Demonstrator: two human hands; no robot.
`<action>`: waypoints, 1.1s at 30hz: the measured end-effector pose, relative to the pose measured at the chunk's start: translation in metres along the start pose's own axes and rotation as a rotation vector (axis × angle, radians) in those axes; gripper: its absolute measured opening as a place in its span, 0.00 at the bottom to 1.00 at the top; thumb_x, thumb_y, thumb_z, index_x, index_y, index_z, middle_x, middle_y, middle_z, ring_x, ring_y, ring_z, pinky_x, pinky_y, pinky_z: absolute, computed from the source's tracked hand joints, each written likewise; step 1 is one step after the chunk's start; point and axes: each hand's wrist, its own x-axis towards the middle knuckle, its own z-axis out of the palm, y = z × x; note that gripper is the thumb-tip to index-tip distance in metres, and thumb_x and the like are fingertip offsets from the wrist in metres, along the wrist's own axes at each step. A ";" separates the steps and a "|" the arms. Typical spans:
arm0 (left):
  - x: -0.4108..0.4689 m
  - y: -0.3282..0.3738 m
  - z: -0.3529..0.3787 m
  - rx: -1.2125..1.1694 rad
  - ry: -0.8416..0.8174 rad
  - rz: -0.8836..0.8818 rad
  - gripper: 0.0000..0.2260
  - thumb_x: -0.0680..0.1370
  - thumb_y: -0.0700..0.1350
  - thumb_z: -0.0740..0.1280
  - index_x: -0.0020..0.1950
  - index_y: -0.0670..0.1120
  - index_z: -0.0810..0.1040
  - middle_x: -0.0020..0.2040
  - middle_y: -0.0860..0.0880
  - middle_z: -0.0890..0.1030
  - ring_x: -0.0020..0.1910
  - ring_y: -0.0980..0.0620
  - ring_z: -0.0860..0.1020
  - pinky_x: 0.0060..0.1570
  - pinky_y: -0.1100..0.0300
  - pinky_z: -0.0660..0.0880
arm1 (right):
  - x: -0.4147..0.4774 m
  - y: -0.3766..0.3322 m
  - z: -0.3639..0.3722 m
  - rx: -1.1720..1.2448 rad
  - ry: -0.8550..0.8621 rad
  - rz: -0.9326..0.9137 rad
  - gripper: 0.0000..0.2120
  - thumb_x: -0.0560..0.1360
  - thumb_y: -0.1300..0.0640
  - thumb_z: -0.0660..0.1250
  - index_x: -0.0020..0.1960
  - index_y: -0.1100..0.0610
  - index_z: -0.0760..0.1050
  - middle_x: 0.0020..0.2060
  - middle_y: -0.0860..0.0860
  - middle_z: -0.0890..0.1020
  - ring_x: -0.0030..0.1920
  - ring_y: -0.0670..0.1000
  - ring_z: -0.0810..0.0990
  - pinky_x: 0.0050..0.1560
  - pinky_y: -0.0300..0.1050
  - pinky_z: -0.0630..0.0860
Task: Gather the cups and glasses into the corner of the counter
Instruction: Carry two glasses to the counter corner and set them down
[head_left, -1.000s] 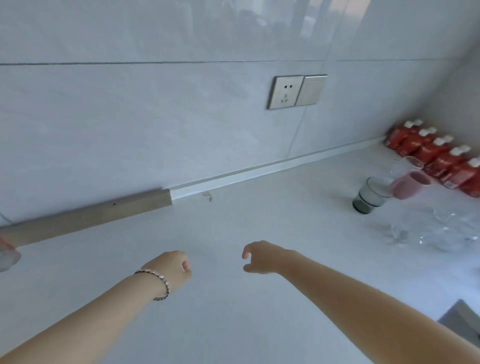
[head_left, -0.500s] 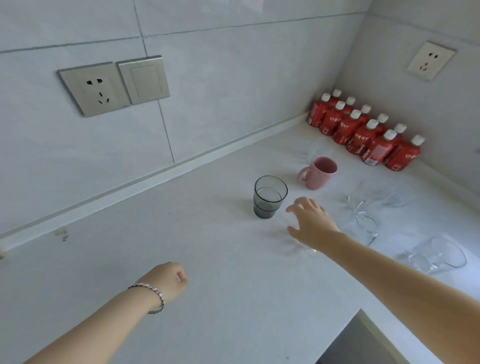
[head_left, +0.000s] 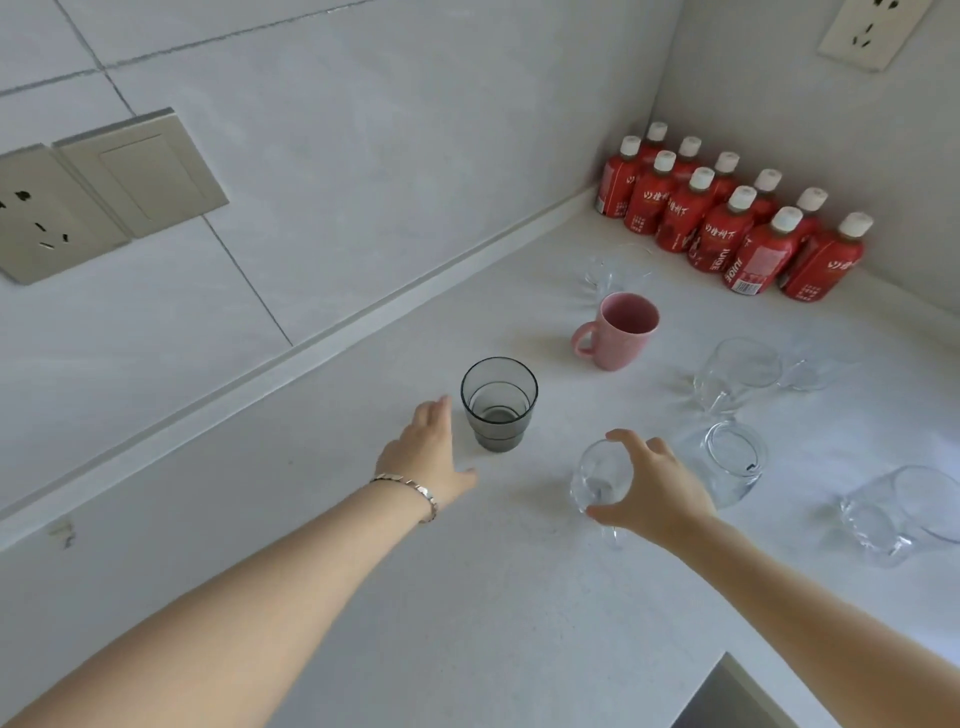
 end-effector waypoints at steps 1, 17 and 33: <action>0.016 0.015 -0.001 -0.027 0.036 0.002 0.45 0.68 0.56 0.71 0.75 0.47 0.48 0.75 0.48 0.56 0.68 0.46 0.69 0.58 0.51 0.71 | -0.002 0.001 -0.002 -0.007 0.007 -0.008 0.42 0.59 0.43 0.76 0.68 0.42 0.60 0.56 0.50 0.71 0.48 0.54 0.79 0.37 0.41 0.70; -0.066 -0.059 0.006 -0.452 0.262 -0.105 0.45 0.60 0.56 0.77 0.72 0.51 0.59 0.69 0.54 0.64 0.67 0.54 0.68 0.57 0.61 0.70 | -0.051 -0.076 0.012 -0.006 -0.087 -0.240 0.43 0.59 0.41 0.75 0.69 0.38 0.58 0.51 0.44 0.65 0.44 0.49 0.73 0.37 0.38 0.69; -0.380 -0.421 -0.006 -0.424 0.466 -0.632 0.45 0.61 0.56 0.76 0.73 0.53 0.58 0.72 0.56 0.62 0.70 0.54 0.66 0.61 0.59 0.69 | -0.237 -0.388 0.190 -0.210 -0.290 -0.713 0.42 0.59 0.42 0.74 0.69 0.38 0.58 0.49 0.44 0.65 0.40 0.48 0.73 0.38 0.38 0.68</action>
